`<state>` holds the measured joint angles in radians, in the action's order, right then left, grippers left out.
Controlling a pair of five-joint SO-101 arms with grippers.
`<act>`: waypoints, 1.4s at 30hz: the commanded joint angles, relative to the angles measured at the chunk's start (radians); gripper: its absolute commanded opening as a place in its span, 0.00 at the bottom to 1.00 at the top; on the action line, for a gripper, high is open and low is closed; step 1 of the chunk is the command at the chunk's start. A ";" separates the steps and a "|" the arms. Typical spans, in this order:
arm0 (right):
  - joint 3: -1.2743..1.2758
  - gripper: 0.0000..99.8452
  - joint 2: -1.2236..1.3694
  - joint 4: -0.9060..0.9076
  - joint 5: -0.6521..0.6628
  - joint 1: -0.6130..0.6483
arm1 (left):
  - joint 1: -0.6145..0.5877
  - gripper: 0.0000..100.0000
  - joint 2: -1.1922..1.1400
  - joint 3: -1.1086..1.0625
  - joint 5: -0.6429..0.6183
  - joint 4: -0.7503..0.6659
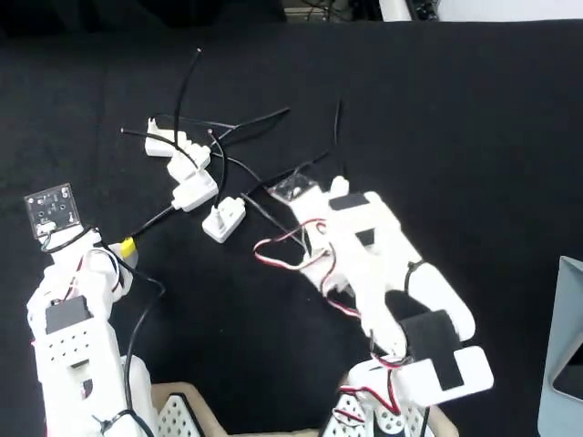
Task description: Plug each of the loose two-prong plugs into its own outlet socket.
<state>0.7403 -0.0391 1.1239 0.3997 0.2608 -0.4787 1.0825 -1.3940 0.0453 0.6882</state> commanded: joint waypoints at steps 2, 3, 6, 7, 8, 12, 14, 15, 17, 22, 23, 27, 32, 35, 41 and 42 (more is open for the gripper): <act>-0.061 0.01 0.012 -0.005 0.008 -0.025 | -0.007 0.27 0.015 0.008 -0.002 -0.017; -0.067 0.02 0.012 -0.003 0.008 -0.029 | -0.007 0.27 0.015 0.008 -0.002 -0.017; -0.074 0.02 0.004 0.003 0.008 -0.040 | -0.007 0.27 0.015 0.008 -0.002 -0.017; -0.076 0.02 0.004 0.003 0.008 -0.040 | -0.007 0.27 0.015 0.008 -0.002 -0.017; -0.074 0.02 0.004 0.003 0.008 -0.037 | -0.007 0.27 0.015 0.008 -0.002 -0.017; -0.079 0.02 0.004 0.005 0.008 -0.031 | -0.007 0.27 0.015 0.008 -0.002 -0.017; -0.079 0.03 0.004 0.006 0.008 -0.018 | -0.005 0.27 0.015 0.008 -0.002 -0.017; -0.079 0.04 0.004 0.014 0.006 -0.009 | -0.005 0.27 0.015 0.008 -0.002 -0.017; -0.094 0.08 -0.001 0.058 0.000 0.021 | -0.005 0.27 0.015 0.008 -0.002 -0.017; -0.150 0.17 -0.077 0.178 0.000 0.071 | -0.004 0.27 0.015 0.008 0.000 -0.017; -0.150 0.17 -0.099 0.195 0.000 0.077 | -0.004 0.27 0.015 0.008 0.000 -0.017; -0.117 0.17 -0.177 0.218 0.000 0.084 | -0.004 0.27 0.015 0.008 0.000 -0.017; -0.005 0.17 -0.211 0.184 0.000 0.086 | -0.004 0.27 0.015 0.008 0.000 -0.017; 0.073 0.17 -0.211 0.089 0.005 0.086 | -0.004 0.27 0.015 0.008 0.000 -0.017; 0.147 0.11 -0.211 -0.025 0.006 0.084 | -0.004 0.27 0.015 0.008 0.000 -0.017; 0.147 0.08 -0.211 -0.031 0.005 0.083 | -0.004 0.27 0.015 0.008 0.000 -0.017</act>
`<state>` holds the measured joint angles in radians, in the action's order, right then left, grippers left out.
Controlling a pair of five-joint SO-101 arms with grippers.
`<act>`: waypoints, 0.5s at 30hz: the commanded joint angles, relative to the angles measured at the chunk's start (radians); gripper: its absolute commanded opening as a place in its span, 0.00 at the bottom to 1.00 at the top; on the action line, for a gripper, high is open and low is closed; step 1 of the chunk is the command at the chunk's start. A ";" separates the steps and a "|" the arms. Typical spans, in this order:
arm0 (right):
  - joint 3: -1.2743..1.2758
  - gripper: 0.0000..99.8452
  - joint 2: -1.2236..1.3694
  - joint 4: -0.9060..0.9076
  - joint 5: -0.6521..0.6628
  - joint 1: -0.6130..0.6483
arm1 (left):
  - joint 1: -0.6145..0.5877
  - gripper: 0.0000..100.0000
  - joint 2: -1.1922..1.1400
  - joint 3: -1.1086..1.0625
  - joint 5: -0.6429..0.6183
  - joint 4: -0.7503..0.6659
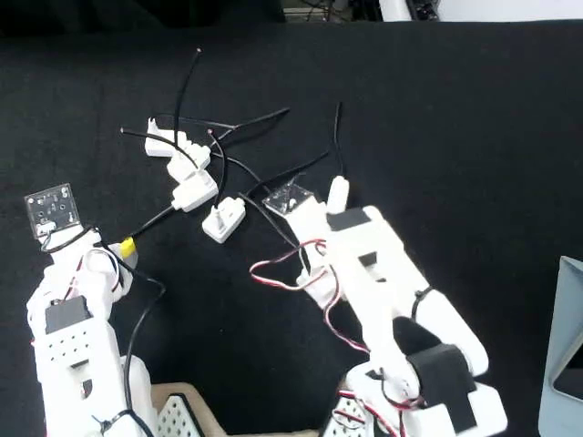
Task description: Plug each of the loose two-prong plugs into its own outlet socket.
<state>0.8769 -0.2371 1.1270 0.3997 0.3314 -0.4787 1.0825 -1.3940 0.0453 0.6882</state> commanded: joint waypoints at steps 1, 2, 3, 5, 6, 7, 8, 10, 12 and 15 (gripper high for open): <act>0.010 0.06 -0.013 -0.035 0.005 0.012 | -0.004 0.27 0.015 0.008 0.000 -0.017; 0.008 0.04 -0.013 -0.035 0.005 0.012 | -0.004 0.27 0.015 0.008 0.000 -0.017; 0.008 0.03 -0.013 -0.035 0.005 0.012 | -0.004 0.27 0.015 0.008 0.000 -0.017; 0.008 0.02 -0.013 -0.040 0.005 0.012 | -0.004 0.27 0.015 0.008 0.000 -0.017; 0.010 0.02 -0.013 -0.052 0.003 0.011 | -0.004 0.27 0.015 0.008 0.000 -0.017; 0.013 0.02 -0.013 -0.066 0.003 0.011 | -0.004 0.27 0.015 0.008 0.000 -0.017; 0.016 0.02 -0.013 -0.075 0.003 0.011 | -0.004 0.27 0.015 0.008 0.000 -0.017; 0.016 0.02 -0.012 -0.084 0.002 0.011 | -0.005 0.27 0.015 0.008 0.000 -0.017; 0.016 0.02 -0.012 -0.084 0.000 0.012 | -0.005 0.27 0.015 0.008 0.000 -0.017; 0.016 0.03 -0.012 -0.077 0.000 0.015 | -0.005 0.27 0.015 0.008 0.000 -0.017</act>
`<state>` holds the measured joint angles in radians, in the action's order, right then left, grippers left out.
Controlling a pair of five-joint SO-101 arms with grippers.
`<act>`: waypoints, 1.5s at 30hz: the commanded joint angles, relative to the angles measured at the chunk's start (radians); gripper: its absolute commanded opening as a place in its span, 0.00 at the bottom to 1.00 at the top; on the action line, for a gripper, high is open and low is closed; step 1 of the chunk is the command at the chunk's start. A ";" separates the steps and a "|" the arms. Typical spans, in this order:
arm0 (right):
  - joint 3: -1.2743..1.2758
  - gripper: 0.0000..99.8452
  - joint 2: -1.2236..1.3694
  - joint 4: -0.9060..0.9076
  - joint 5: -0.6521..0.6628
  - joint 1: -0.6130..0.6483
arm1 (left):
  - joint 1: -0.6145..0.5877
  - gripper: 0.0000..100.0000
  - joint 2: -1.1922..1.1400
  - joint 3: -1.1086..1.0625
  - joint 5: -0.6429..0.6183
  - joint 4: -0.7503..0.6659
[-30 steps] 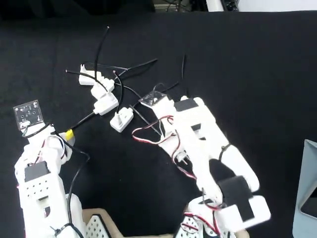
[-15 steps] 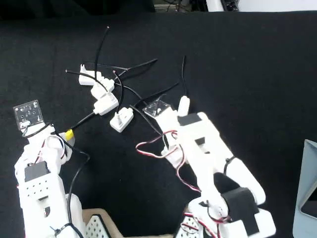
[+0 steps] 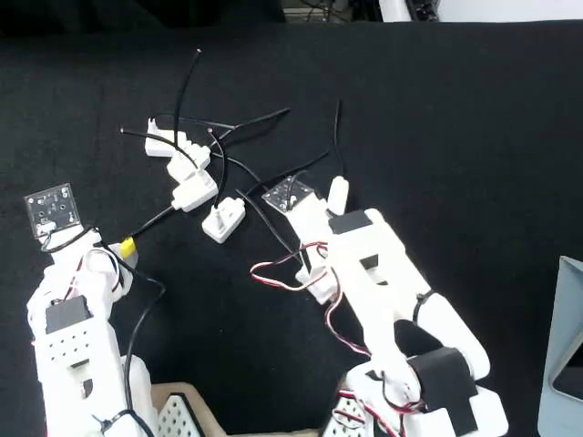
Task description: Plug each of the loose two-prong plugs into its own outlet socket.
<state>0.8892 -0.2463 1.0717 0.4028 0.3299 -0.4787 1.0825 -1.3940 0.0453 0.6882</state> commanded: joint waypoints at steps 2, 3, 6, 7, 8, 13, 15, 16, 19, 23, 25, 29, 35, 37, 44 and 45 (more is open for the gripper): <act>0.004 0.07 -0.001 -0.020 -0.003 0.017 | -0.005 0.27 0.015 0.008 0.000 -0.017; 0.004 0.08 -0.001 -0.020 -0.003 0.017 | -0.005 0.27 0.015 0.008 0.000 -0.017; 0.004 0.08 0.010 -0.020 -0.002 0.018 | -0.007 0.27 0.015 0.008 0.000 -0.017; 0.001 0.08 0.024 -0.020 0.000 0.018 | -0.007 0.27 0.015 0.008 0.000 -0.017; -0.001 0.08 0.041 -0.020 0.000 0.018 | -0.007 0.27 0.015 0.008 0.000 -0.017; -0.061 0.07 0.148 -0.021 -0.003 0.018 | -0.007 0.27 0.015 0.008 0.000 -0.017; -0.088 0.07 0.182 -0.020 -0.003 0.015 | -0.007 0.27 0.015 0.008 0.000 -0.017; -0.099 0.07 0.193 -0.020 -0.003 0.014 | -0.007 0.27 0.015 0.008 0.000 -0.017; -0.130 0.01 0.200 0.005 -0.003 0.012 | -0.007 0.27 0.015 0.008 0.000 -0.017; -0.185 0.01 0.165 0.104 -0.003 0.011 | -0.005 0.27 0.015 0.008 0.000 -0.017; -0.205 0.01 0.122 0.158 -0.003 0.011 | -0.004 0.27 0.015 0.008 0.000 -0.017; -0.217 0.01 0.002 0.227 -0.003 0.011 | -0.004 0.27 0.015 0.008 0.000 -0.017; -0.209 0.01 -0.200 0.307 -0.005 0.012 | -0.002 0.27 0.015 0.013 0.000 -0.017; -0.208 0.01 -0.280 0.315 -0.005 0.012 | -0.002 0.27 0.015 0.018 -0.006 -0.017; -0.136 0.01 -0.561 0.270 -0.106 0.011 | 0.028 0.27 0.015 0.084 -0.011 -0.006; -0.114 0.01 -0.591 0.256 -0.117 0.011 | 0.045 0.27 0.015 0.091 -0.011 -0.006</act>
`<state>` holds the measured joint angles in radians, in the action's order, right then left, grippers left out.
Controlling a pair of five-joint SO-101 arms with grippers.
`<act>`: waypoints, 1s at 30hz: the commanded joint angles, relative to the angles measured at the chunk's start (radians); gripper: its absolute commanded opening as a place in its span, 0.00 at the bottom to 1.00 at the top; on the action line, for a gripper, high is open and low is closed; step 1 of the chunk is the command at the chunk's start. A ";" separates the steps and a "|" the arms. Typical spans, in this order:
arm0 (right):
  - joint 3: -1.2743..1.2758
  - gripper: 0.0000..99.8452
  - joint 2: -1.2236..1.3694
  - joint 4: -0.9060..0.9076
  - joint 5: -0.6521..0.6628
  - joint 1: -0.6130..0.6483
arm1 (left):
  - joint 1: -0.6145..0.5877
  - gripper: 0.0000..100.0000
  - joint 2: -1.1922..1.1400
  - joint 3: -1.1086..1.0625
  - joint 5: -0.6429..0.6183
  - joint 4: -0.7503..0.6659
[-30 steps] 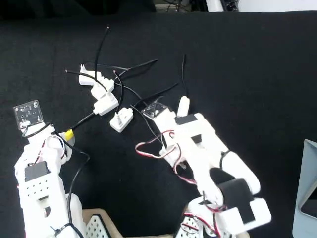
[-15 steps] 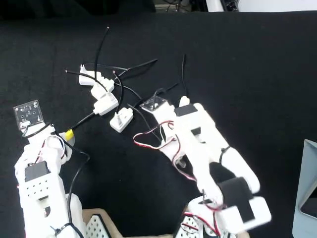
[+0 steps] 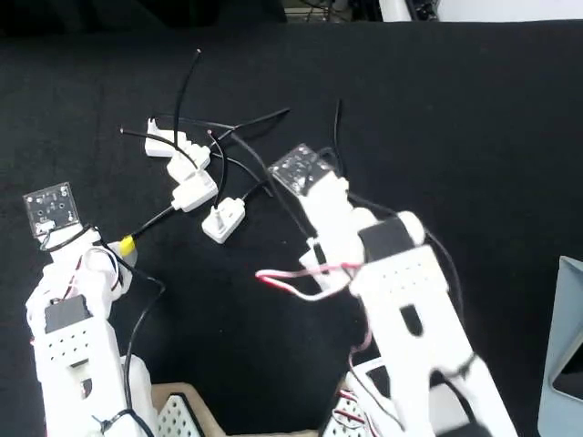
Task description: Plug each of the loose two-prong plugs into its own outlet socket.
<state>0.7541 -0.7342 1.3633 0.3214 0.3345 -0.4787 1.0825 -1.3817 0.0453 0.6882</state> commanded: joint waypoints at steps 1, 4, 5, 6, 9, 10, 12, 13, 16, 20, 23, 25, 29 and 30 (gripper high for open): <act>0.045 0.01 -0.134 -0.052 -0.049 0.006 | 0.064 0.27 0.017 0.088 -0.011 -0.006; 0.117 0.01 -0.213 -0.112 -0.112 0.002 | 0.119 0.27 0.017 0.156 -0.011 0.055; 0.137 0.01 -0.231 -0.133 -0.132 -0.012 | 0.136 0.27 0.017 0.196 -0.011 0.097; 0.157 0.01 -0.249 -0.160 -0.147 -0.028 | 0.153 0.27 0.017 0.240 -0.011 0.141; 0.197 0.01 -0.282 -0.232 -0.193 -0.089 | 0.203 0.27 0.017 0.378 -0.009 0.270; 0.203 0.01 -0.291 -0.247 -0.210 -0.103 | 0.225 0.27 0.017 0.424 -0.006 0.305; 0.206 0.01 -0.308 -0.262 -0.249 -0.109 | 0.271 0.27 0.015 0.504 -0.005 0.356; 0.208 0.01 -0.317 -0.265 -0.264 -0.101 | 0.297 0.27 0.014 0.535 -0.005 0.370; 0.202 0.01 -0.352 -0.264 -0.275 -0.038 | 0.378 0.27 0.009 0.595 -0.005 0.381; 0.182 0.01 -0.430 -0.256 -0.275 0.051 | 0.466 0.27 0.008 0.611 -0.009 0.374; 0.186 0.01 -0.504 -0.256 -0.273 0.133 | 0.526 0.27 0.015 0.610 -0.009 0.382; 0.186 0.01 -0.552 -0.256 -0.273 0.193 | 0.556 0.27 0.017 0.615 -0.011 0.390; 0.189 0.01 -0.618 -0.256 -0.272 0.290 | 0.618 0.27 0.017 0.650 -0.011 0.439; 0.193 0.01 -0.625 -0.255 -0.258 0.307 | 0.634 0.27 0.017 0.665 -0.011 0.457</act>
<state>0.9659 -1.3265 1.1193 0.0545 0.5846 0.0921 1.0825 -0.8140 0.0453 1.0963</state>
